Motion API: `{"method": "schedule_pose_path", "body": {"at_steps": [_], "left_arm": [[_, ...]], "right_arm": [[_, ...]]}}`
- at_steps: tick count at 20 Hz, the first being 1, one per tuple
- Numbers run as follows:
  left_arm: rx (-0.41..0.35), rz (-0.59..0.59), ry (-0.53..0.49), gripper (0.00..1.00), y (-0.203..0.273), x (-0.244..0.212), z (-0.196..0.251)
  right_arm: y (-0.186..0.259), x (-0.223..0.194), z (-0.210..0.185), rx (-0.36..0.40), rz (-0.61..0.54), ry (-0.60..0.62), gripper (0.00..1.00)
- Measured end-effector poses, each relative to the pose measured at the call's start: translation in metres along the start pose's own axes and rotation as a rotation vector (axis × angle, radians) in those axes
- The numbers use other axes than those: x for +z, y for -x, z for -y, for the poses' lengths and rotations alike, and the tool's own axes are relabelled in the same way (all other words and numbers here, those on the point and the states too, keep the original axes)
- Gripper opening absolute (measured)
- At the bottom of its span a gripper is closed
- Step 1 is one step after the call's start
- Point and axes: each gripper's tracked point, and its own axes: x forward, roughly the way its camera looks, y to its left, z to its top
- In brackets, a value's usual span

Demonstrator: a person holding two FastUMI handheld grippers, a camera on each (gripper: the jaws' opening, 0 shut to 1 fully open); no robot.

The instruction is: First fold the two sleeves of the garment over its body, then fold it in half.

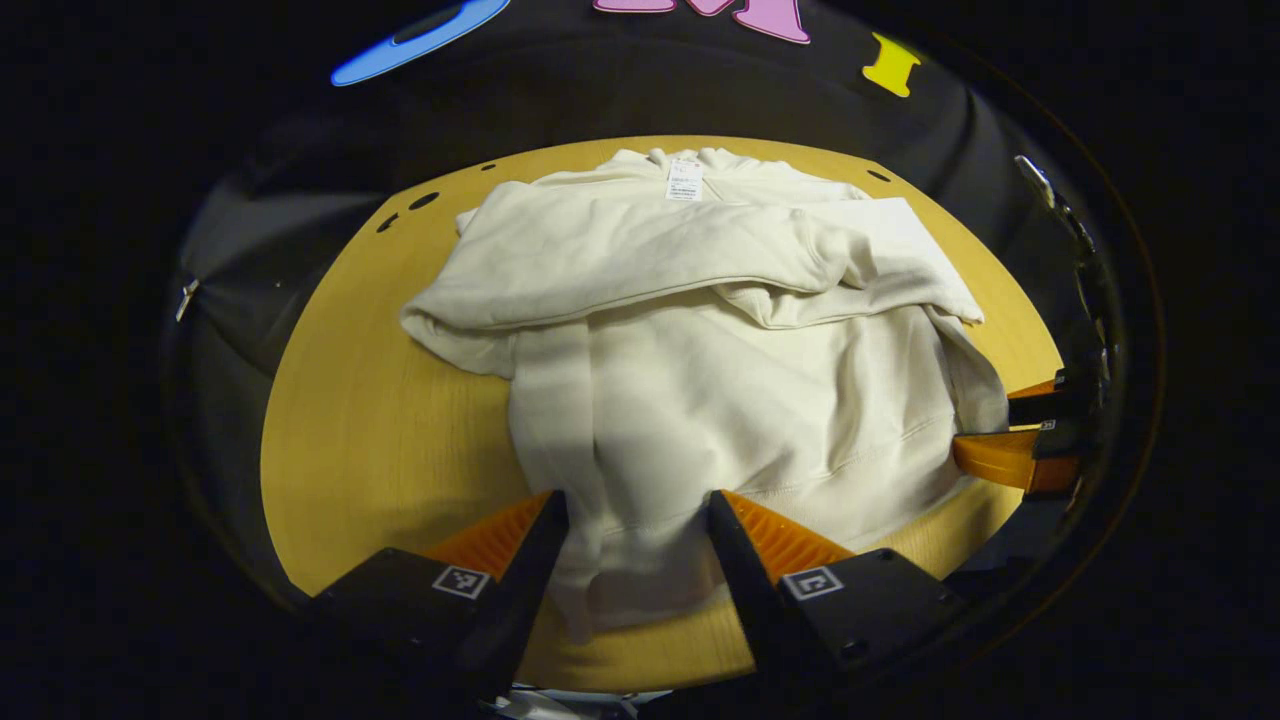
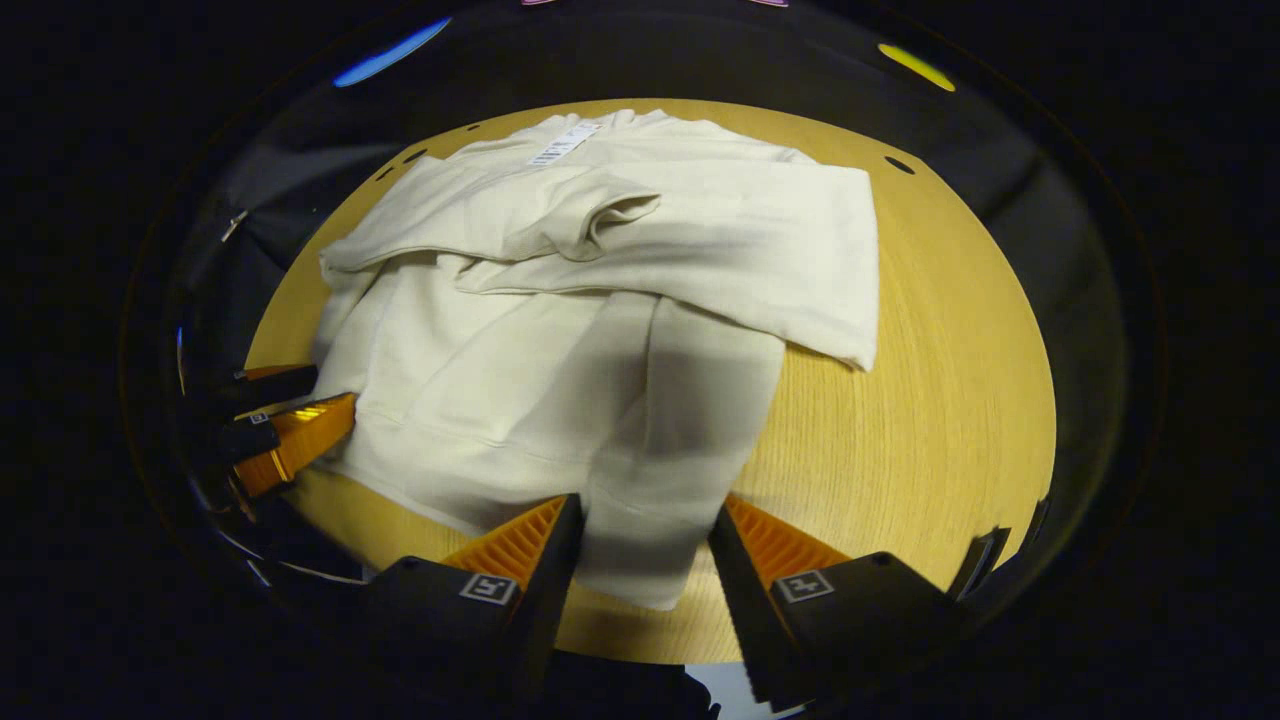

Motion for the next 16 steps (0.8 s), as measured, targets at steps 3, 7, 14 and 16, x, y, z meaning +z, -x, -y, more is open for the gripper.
{"method": "schedule_pose_path", "body": {"at_steps": [3, 7, 14, 16], "left_arm": [[-0.042, 0.010, -0.019, 0.59, 0.002, 0.001, -0.002], [-0.142, -0.048, 0.029, 0.16, 0.012, -0.006, 0.006], [-0.237, -0.109, 0.158, 0.11, 0.043, -0.013, 0.003], [-0.221, -0.103, 0.134, 0.11, 0.056, -0.011, 0.002]], "right_arm": [[-0.001, -0.003, -0.013, 0.067, -0.015, -0.007, 0.32], [0.008, -0.014, -0.020, 0.108, -0.064, 0.037, 0.23], [0.051, -0.006, -0.013, 0.226, -0.023, -0.046, 0.22], [0.063, 0.004, -0.016, 0.249, -0.007, -0.067, 0.22]]}}
